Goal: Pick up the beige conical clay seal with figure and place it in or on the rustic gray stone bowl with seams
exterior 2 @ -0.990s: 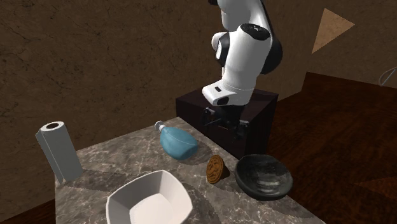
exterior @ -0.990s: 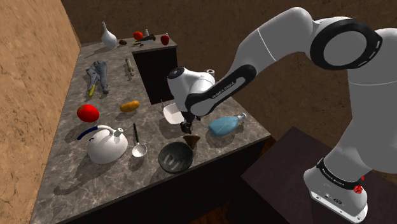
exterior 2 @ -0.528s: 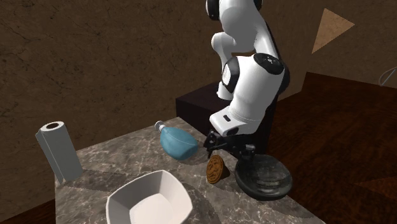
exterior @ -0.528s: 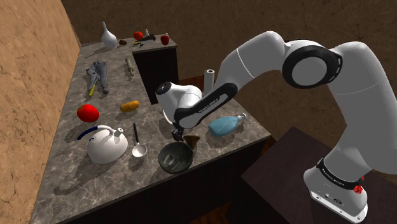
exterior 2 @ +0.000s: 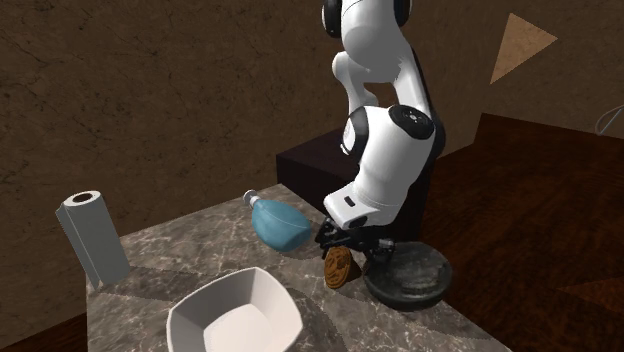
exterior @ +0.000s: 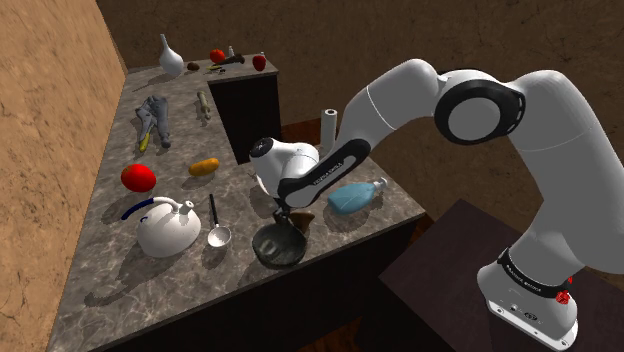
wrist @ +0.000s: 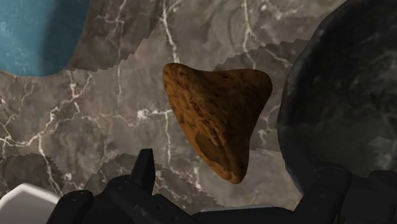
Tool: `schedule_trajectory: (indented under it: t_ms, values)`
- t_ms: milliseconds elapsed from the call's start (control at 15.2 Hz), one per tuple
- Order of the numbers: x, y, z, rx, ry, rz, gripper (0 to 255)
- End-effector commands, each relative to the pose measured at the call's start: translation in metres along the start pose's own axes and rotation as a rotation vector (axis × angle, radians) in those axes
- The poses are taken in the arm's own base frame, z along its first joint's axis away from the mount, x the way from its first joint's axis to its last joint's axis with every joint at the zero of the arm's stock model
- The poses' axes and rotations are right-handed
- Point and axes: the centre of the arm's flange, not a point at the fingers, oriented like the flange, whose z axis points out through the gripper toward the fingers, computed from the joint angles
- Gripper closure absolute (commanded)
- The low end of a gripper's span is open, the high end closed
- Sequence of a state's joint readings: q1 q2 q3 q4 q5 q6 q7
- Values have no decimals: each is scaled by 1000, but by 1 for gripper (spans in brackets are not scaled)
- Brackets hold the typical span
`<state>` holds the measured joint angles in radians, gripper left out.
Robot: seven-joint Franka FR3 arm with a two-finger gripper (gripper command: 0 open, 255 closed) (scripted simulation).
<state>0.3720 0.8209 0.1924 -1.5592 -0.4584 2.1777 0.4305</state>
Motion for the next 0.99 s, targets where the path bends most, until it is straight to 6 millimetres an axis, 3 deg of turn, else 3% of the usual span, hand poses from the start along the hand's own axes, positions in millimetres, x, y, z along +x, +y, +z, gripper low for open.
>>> schedule_trajectory:
  t_ms: [0,264,330,924]
  values:
    - [-1,-2,2,1,-2,-3,0]
    - [-1,-2,2,1,-2,-3,0]
    - [-1,-2,1,1,-2,-3,255]
    - [-1,-2,2,1,-2,-3,255]
